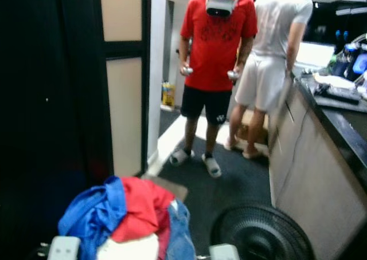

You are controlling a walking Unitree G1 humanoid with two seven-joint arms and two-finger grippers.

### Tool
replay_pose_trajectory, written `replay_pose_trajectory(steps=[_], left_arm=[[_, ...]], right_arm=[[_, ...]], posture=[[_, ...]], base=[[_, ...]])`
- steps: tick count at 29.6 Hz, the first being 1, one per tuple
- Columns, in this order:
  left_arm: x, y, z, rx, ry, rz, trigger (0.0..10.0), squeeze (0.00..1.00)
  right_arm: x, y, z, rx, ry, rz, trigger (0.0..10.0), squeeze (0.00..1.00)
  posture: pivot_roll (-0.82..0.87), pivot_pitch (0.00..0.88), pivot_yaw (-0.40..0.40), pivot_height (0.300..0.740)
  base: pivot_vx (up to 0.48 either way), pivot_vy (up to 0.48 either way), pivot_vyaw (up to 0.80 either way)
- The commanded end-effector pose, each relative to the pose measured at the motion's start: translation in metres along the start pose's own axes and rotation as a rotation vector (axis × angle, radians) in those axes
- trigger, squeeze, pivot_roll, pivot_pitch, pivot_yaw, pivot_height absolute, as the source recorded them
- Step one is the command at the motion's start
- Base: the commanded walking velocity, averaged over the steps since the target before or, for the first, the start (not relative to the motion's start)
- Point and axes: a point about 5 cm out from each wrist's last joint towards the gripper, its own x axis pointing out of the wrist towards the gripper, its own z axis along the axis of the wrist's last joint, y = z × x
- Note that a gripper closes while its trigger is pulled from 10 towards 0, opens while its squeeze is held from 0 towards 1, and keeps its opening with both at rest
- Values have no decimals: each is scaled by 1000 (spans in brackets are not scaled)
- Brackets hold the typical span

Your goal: Clothes washing

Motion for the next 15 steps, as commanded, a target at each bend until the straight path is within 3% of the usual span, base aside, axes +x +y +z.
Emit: replay_pose_trajectory(steps=[1, 15], left_arm=[[-2, -3, -8, 4, 40, -13, 10000, 0], [-2, -2, -7, 28, 23, -21, 10000, 0]], right_arm=[[-5, 3, -8, -6, 32, 12, 10000, 0], [-6, 4, -7, -41, 18, 29, 10000, 0]], posture=[[23, 63, 11, 740], [23, 65, 11, 740]], base=[[0, 0, 0], [0, 0, 0]])
